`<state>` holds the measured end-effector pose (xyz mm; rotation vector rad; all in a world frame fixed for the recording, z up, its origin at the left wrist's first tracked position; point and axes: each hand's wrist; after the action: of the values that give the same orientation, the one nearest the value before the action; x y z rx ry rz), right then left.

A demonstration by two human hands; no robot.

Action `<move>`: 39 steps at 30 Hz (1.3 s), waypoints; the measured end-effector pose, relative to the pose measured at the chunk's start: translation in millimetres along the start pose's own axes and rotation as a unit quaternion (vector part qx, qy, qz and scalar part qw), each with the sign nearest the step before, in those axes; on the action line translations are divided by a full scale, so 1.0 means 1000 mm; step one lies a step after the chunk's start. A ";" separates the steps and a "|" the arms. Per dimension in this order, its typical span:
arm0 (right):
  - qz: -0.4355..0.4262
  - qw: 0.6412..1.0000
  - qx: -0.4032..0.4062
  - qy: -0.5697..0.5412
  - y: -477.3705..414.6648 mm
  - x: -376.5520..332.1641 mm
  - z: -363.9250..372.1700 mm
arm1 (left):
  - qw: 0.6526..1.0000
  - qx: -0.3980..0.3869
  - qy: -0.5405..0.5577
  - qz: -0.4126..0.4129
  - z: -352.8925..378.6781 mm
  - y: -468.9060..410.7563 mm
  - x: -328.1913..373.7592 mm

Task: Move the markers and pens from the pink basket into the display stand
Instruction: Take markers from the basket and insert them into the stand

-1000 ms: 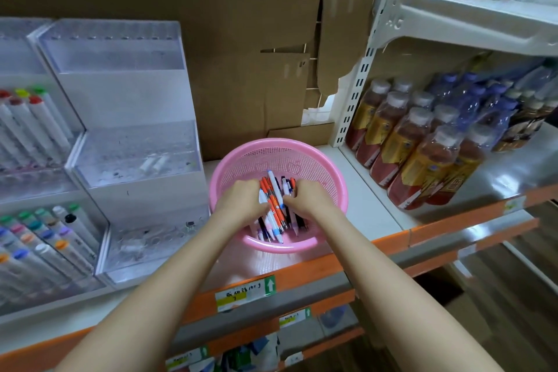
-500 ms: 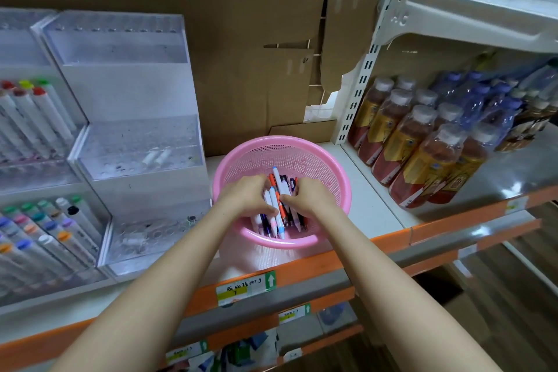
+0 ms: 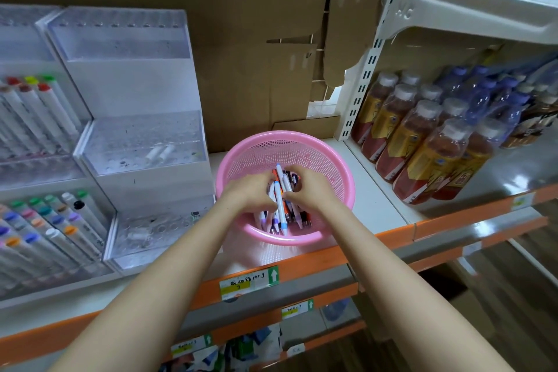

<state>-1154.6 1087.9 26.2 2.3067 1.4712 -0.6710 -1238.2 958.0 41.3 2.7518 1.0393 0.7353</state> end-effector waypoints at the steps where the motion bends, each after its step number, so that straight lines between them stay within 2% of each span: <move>1: -0.003 1.000 -0.001 0.002 0.000 0.000 0.000 | 1.000 0.004 0.006 -0.004 0.000 0.000 -0.001; 7: -0.023 1.000 0.014 0.001 -0.001 0.001 0.002 | 0.988 0.080 0.130 0.016 0.001 0.001 -0.001; 13: -0.063 0.992 0.074 -0.077 0.005 -0.008 -0.008 | 0.944 0.158 0.287 0.040 -0.002 0.009 -0.005; 16: -0.088 0.985 0.099 -0.115 0.010 -0.015 -0.014 | 0.925 0.192 0.324 0.052 -0.006 0.015 -0.005; 23: -0.145 0.969 0.125 -0.155 0.020 -0.043 -0.028 | 0.905 0.315 0.250 0.142 -0.020 0.039 0.005; 29: -0.207 0.950 0.145 -0.183 0.028 -0.075 -0.034 | 0.889 0.372 0.207 0.171 -0.048 0.077 -0.001; 39: -0.301 0.920 0.158 -0.193 0.026 -0.165 -0.025 | 0.864 0.466 0.161 0.103 -0.096 0.158 -0.054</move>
<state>-1184.9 964.8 138.2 1.7325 1.9772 -1.5314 -1225.0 796.2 145.6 3.6912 1.4878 0.9233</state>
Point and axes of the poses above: each hand's wrist, its own y-axis away from the middle knuckle, its own z-axis out of the palm, x = y × z
